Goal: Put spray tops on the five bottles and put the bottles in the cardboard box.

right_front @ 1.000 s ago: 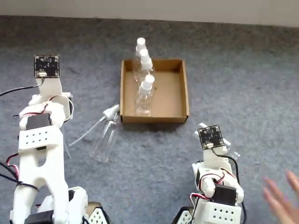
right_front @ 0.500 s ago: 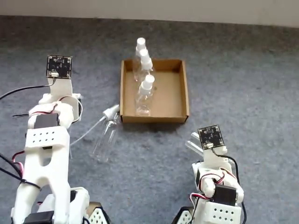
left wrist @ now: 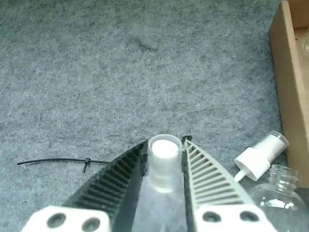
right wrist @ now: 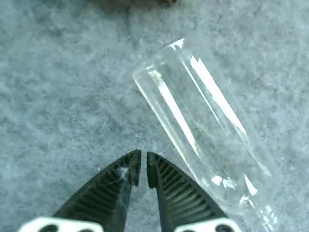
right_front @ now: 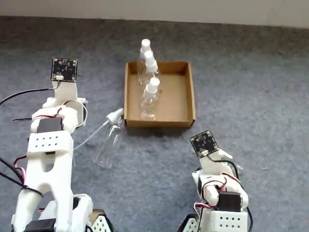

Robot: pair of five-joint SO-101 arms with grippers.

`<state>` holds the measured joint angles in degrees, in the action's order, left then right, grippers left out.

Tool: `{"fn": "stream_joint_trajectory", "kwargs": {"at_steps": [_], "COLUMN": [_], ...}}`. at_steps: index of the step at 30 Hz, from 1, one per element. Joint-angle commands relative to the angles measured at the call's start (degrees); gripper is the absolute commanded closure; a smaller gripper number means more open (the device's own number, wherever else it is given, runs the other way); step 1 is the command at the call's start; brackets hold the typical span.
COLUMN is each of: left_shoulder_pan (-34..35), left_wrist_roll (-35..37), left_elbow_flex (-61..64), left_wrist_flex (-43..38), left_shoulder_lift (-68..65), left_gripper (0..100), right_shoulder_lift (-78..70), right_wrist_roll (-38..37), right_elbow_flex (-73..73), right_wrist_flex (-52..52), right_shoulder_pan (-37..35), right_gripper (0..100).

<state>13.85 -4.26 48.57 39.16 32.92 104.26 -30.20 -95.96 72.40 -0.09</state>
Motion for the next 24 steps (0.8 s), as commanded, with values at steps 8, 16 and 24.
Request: {"fn": "stream_joint_trajectory", "kwargs": {"at_steps": [8,16,24], "left_shoulder_pan": [-1.0,-1.1,-1.1], "left_wrist_roll": [0.6,0.6,0.6], "left_elbow_flex": [-0.4,-0.3,-0.3], "left_wrist_flex": [0.2,0.2,0.2], "left_shoulder_lift": [0.3,0.3,0.2], "left_gripper": [90,90,90], "right_shoulder_lift": [0.6,0.4,-10.3], "right_wrist_roll": [22.9,25.5,35.5], "right_elbow_flex": [3.9,9.4,11.8], "right_wrist_flex": [-2.1,-3.4,-8.8], "right_shoulder_pan": [17.2,14.6,10.8], "right_gripper": [85.3,80.8,80.4]}}
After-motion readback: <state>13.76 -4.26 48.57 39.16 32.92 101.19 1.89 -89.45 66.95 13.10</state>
